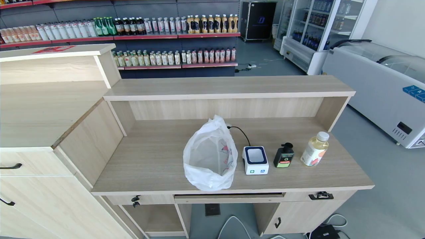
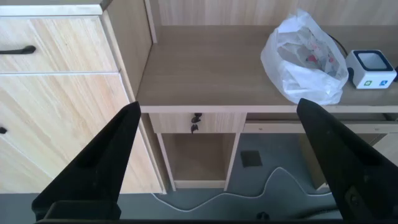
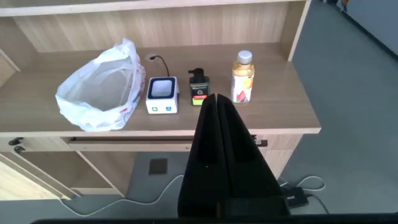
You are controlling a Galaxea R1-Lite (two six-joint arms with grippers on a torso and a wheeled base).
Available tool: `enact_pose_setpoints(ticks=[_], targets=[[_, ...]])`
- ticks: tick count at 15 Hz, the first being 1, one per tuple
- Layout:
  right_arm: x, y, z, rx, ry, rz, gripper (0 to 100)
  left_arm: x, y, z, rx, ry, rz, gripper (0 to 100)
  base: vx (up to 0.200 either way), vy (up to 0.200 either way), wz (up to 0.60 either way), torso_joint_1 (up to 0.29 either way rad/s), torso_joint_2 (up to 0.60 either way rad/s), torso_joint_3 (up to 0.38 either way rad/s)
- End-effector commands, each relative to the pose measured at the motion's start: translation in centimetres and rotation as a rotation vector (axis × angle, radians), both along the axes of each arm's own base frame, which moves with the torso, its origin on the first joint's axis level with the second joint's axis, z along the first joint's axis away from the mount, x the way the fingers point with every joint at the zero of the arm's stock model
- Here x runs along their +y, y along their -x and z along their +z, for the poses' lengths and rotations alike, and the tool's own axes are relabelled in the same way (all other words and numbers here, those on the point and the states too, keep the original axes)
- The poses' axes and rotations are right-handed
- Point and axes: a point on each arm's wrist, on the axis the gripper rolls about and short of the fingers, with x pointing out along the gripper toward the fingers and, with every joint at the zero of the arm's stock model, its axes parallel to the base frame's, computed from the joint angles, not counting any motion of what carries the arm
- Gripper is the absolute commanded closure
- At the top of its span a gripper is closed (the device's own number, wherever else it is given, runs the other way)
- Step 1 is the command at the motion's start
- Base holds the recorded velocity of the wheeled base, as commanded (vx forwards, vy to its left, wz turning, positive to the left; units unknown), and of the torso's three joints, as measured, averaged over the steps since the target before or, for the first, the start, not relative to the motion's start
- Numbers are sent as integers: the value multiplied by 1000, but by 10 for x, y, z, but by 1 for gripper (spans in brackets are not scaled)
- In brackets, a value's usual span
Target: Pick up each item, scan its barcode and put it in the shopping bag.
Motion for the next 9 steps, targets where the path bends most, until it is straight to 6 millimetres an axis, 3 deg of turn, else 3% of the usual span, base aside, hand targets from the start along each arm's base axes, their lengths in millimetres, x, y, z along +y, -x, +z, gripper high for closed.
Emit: enact_pose_setpoints(ticks=[1,2,3,4,6,7,8,9], targets=[[-3,-135,95,180,3,-51,100,0,0,0,0,1,1,0,0,0,0,0,0,0],[-7,-159,90,193,57,-67,100,0,0,0,0,1,1,0,0,0,0,0,0,0],[-9,-171,85,189,62,-76,0,0,0,0,0,1,1,0,0,0,0,0,0,0],[-16,-195,64,210,71,-75,0,0,0,0,0,1,1,0,0,0,0,0,0,0],[-36,-222,26,274,60,-106,0,0,0,0,0,1,1,0,0,0,0,0,0,0],[-38,-225,22,280,57,-106,0,0,0,0,0,1,1,0,0,0,0,0,0,0],[-61,-241,-15,316,76,-96,0,0,0,0,0,1,1,0,0,0,0,0,0,0],[-72,-246,-29,325,115,-71,0,0,0,0,0,1,1,0,0,0,0,0,0,0]])
